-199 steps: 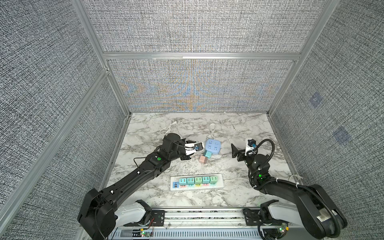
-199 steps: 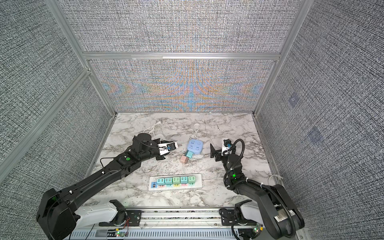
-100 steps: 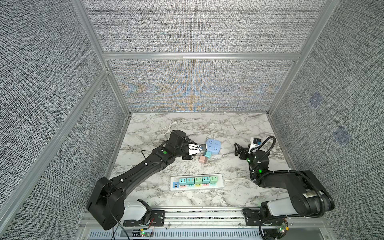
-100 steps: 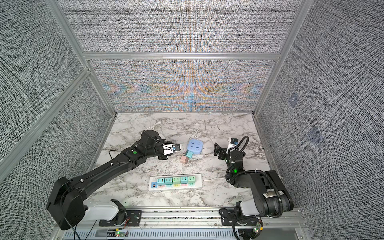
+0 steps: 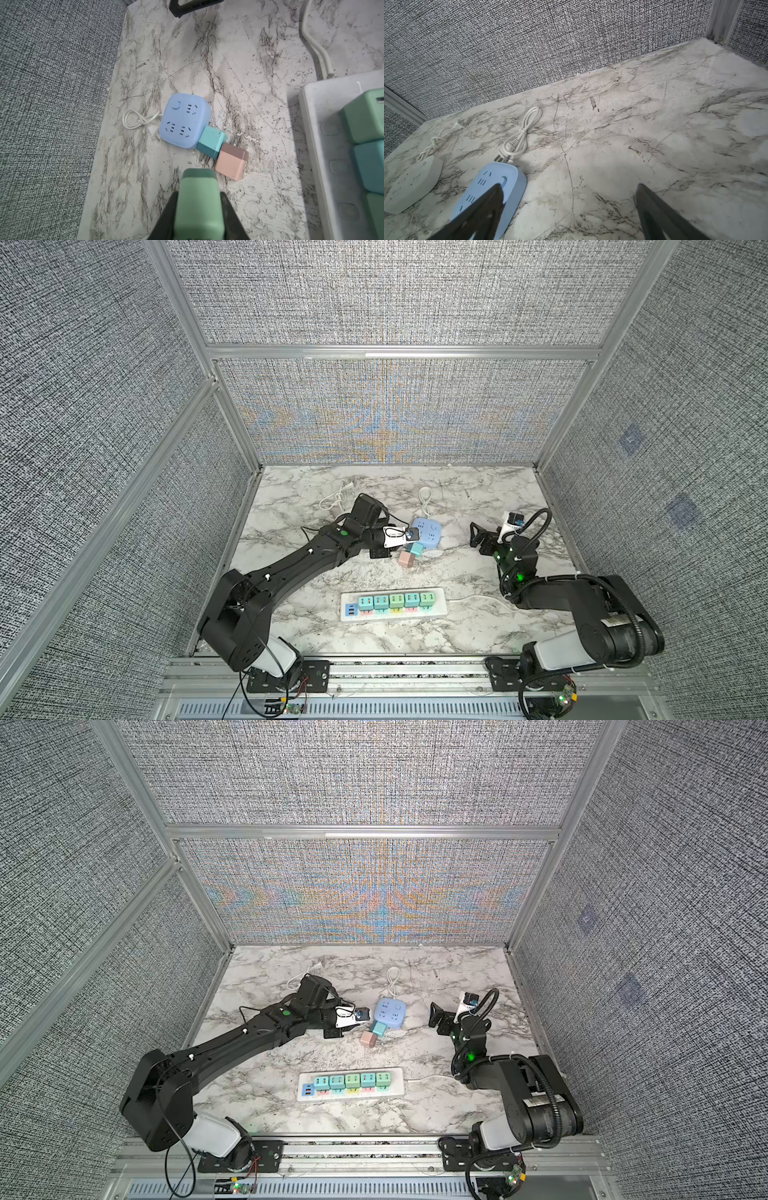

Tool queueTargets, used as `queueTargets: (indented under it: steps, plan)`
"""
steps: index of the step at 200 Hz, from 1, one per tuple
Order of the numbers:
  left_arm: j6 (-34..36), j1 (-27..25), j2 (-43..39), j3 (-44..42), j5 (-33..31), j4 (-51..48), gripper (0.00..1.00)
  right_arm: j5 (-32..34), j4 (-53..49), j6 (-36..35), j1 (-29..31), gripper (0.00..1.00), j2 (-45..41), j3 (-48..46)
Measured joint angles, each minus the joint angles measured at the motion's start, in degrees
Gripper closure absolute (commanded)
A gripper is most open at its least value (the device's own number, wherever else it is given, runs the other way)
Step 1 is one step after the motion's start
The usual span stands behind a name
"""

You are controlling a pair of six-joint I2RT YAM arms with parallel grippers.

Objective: Insert the plug
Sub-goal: 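Carry the mint-green charger with the left gripper over the blue socket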

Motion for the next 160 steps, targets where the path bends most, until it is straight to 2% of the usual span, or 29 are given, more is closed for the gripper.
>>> queueTargets:
  steps: [99,160]
  plan:
    - [3.65,0.0,18.6,21.59,0.39,-17.9,1.0,-1.03,-0.04,0.26,-0.33,0.01,0.35,0.22]
    - [5.92,0.0,21.55,26.53,1.57,-20.26,1.0,-1.64,-0.04,0.94,-1.33,0.0,0.66,0.26]
